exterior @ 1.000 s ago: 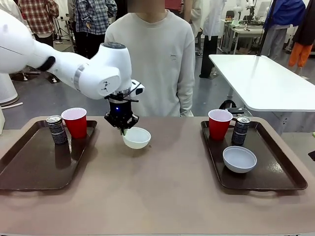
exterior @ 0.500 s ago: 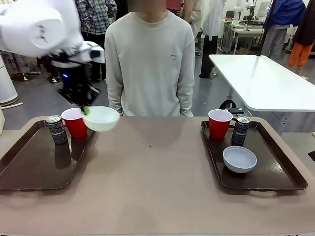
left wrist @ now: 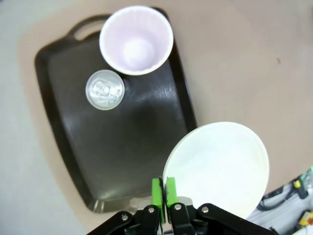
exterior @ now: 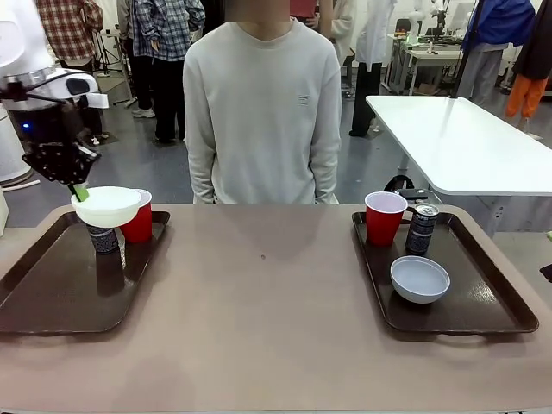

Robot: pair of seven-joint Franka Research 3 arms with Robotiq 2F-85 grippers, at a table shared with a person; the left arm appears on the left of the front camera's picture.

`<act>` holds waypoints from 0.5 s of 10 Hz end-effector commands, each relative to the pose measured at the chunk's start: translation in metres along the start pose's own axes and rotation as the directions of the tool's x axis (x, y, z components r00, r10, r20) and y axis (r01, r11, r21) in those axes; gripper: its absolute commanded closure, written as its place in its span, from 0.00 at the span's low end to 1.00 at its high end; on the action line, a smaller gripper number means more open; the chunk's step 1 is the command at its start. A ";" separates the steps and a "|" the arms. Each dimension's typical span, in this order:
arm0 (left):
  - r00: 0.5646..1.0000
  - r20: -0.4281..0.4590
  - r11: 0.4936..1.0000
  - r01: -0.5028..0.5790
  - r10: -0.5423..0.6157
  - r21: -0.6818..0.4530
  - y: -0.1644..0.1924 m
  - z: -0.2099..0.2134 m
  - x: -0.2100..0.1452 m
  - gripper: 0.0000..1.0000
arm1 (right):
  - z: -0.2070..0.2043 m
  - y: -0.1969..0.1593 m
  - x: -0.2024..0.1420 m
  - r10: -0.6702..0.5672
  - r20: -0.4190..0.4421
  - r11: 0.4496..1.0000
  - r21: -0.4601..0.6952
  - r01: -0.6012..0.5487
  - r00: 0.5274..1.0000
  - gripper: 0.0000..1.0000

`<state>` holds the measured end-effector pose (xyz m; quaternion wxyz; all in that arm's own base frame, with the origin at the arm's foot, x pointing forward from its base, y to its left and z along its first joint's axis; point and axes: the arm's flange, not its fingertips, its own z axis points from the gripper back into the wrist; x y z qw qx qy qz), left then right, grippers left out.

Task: Prepare tableware on both trays.
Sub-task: Pick up a Picnic Bowl from the table and place it on a Handle tray.

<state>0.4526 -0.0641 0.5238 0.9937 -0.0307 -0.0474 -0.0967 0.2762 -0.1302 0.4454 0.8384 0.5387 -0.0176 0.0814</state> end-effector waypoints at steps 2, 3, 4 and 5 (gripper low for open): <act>0.999 -0.015 0.999 -0.043 0.044 0.026 -0.009 0.000 0.002 1.00 | -0.001 0.002 -0.001 -0.015 0.002 1.000 0.008 0.015 1.000 0.12; 0.999 -0.015 0.999 -0.043 0.044 0.026 -0.009 0.000 0.002 1.00 | -0.001 0.002 -0.001 -0.015 0.002 1.000 0.008 0.015 1.000 0.12; 0.999 -0.015 0.999 -0.043 0.044 0.026 -0.009 0.000 0.002 1.00 | -0.001 0.002 -0.001 -0.015 0.002 1.000 0.008 0.015 1.000 0.12; 1.000 -0.004 1.000 -0.015 0.015 0.003 -0.008 -0.002 0.000 0.96 | -0.001 0.002 -0.001 -0.015 0.002 1.000 0.008 0.015 1.000 0.12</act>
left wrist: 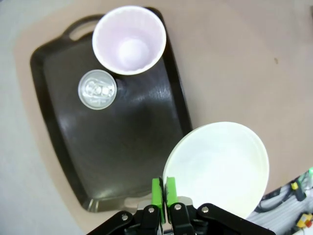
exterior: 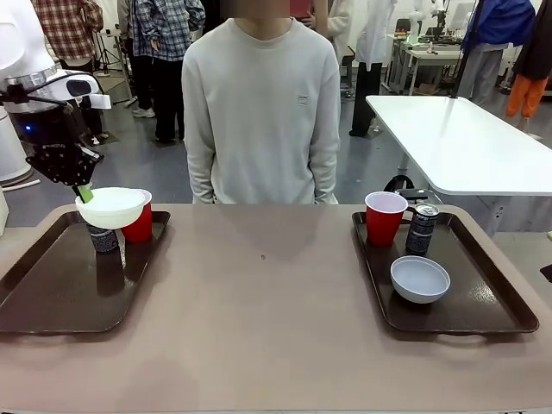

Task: Prepare tableware on both trays.
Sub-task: Pick up a Picnic Bowl from the table and place it on a Handle tray.

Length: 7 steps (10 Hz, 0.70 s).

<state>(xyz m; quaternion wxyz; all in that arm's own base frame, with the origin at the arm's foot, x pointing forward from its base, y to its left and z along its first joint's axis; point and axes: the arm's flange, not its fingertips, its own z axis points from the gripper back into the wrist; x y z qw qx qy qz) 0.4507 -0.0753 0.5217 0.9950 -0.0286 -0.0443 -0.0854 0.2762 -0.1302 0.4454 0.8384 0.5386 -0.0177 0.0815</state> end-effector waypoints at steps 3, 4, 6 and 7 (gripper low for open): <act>0.993 0.019 0.993 0.113 -0.114 0.019 0.039 -0.039 -0.011 0.96 | -0.001 0.002 -0.001 -0.015 0.002 1.000 0.008 0.015 1.000 0.12; 0.989 0.030 0.990 0.143 -0.144 0.010 0.052 -0.049 -0.015 0.96 | -0.001 0.002 -0.001 -0.015 0.002 1.000 0.008 0.015 1.000 0.12; 0.983 0.026 0.983 0.181 -0.181 -0.026 0.073 -0.065 -0.033 0.96 | -0.001 0.002 -0.001 -0.015 0.002 1.000 0.008 0.015 1.000 0.12; 0.971 0.075 0.973 0.230 -0.227 -0.035 0.081 -0.071 -0.043 0.96 | -0.001 0.002 -0.001 -0.015 0.002 1.000 0.008 0.015 1.000 0.12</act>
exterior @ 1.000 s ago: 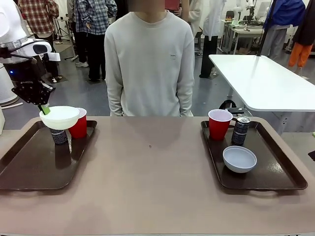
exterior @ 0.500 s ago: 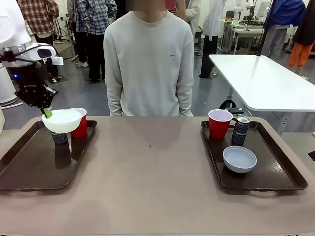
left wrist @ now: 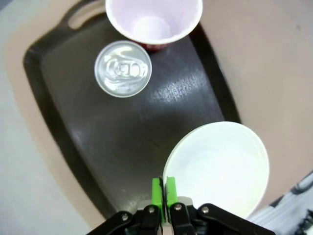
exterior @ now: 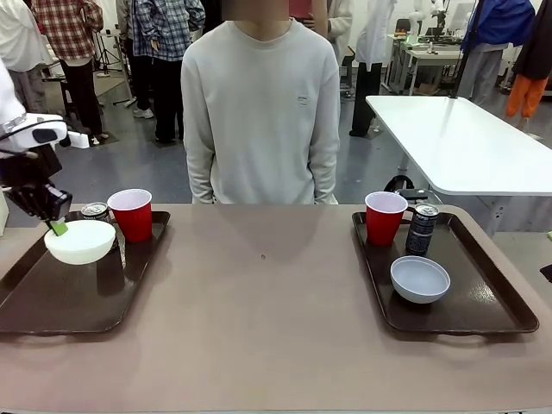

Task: Prepare tableware on both trays.
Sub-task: Pick up a Picnic Bowl from the table and place it on a Handle tray.

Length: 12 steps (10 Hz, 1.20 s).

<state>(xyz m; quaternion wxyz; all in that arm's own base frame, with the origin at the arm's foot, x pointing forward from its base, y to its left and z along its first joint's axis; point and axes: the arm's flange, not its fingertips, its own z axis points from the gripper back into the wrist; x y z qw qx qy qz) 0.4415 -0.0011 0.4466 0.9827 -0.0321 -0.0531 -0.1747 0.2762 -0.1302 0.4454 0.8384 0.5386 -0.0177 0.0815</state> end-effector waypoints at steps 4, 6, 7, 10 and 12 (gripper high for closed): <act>0.999 0.022 0.999 0.030 -0.029 -0.023 0.019 -0.043 -0.024 0.96 | -0.001 0.002 -0.001 -0.015 0.002 1.000 0.008 0.015 1.000 0.12; 0.998 0.030 0.998 0.058 -0.058 -0.014 0.017 -0.052 -0.029 0.96 | -0.001 0.002 -0.001 -0.015 0.002 1.000 0.008 0.015 1.000 0.12; 0.997 0.026 0.998 0.068 -0.068 -0.002 0.016 -0.057 -0.029 0.96 | -0.001 0.002 -0.001 -0.015 0.002 1.000 0.008 0.015 1.000 0.12; 0.998 0.002 0.997 0.065 -0.065 0.045 0.016 -0.071 -0.028 0.96 | -0.001 0.002 -0.001 -0.015 0.002 1.000 0.008 0.015 1.000 0.12; 0.998 -0.011 0.997 0.063 -0.063 0.051 0.018 -0.076 -0.026 0.93 | -0.001 0.002 -0.001 -0.015 0.002 1.000 0.008 0.015 1.000 0.12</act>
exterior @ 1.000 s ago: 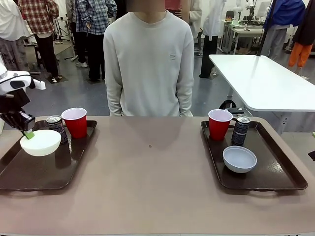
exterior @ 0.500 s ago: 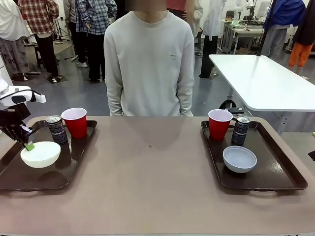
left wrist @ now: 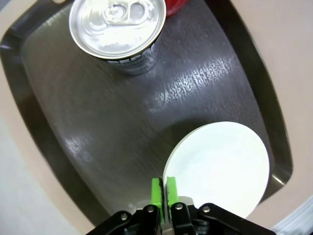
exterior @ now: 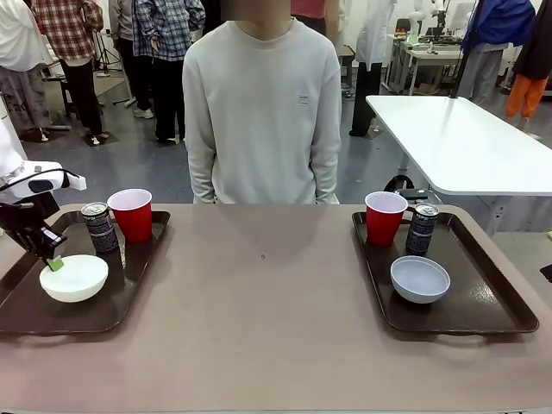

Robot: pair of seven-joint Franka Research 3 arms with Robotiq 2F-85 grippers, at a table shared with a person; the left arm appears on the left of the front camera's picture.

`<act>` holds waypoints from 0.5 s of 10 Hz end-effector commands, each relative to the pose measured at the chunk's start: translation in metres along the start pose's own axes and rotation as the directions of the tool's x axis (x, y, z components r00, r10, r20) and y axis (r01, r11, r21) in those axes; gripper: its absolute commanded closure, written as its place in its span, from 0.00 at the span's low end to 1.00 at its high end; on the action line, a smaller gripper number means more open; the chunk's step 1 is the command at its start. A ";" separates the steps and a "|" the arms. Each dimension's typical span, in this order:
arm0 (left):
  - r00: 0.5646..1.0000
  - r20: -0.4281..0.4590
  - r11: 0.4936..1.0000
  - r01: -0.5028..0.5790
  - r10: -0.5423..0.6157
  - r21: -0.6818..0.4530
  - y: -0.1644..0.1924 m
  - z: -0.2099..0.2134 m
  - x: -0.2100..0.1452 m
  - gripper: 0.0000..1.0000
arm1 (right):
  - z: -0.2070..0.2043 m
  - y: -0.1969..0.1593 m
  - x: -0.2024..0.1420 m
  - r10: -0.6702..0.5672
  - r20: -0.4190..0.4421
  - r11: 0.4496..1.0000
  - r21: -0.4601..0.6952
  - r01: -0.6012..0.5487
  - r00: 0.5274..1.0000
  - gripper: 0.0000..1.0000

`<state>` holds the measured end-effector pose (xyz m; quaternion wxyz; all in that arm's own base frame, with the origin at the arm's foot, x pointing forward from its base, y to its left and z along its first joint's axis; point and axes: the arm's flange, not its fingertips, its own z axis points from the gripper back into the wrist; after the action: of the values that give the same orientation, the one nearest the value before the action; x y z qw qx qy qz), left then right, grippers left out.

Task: Prepare tableware on both trays.
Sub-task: Pick up a Picnic Bowl from the table and place it on a Handle tray.

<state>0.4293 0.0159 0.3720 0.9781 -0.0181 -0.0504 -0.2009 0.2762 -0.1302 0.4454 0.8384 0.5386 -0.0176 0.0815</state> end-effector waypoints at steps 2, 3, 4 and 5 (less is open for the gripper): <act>1.000 -0.009 0.999 0.005 -0.005 0.033 0.002 -0.004 0.001 0.33 | -0.001 0.002 -0.001 -0.015 0.002 1.000 0.008 0.015 1.000 0.12; 1.000 0.005 0.999 -0.001 0.001 0.054 0.002 -0.002 0.002 0.00 | -0.001 0.002 -0.001 -0.015 0.002 1.000 0.008 0.015 1.000 0.12; 1.000 0.008 0.999 -0.008 0.008 0.052 0.002 0.003 0.003 0.00 | -0.001 0.002 -0.001 -0.015 0.002 1.000 0.008 0.015 1.000 0.12; 1.000 0.015 0.997 -0.015 0.014 0.074 0.000 0.010 0.003 0.00 | -0.001 0.002 -0.001 -0.015 0.002 1.000 0.008 0.015 1.000 0.12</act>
<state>0.4332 0.0163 0.3750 0.9776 -0.0064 -0.0577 -0.2024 0.2762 -0.1302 0.4454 0.8384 0.5386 -0.0177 0.0815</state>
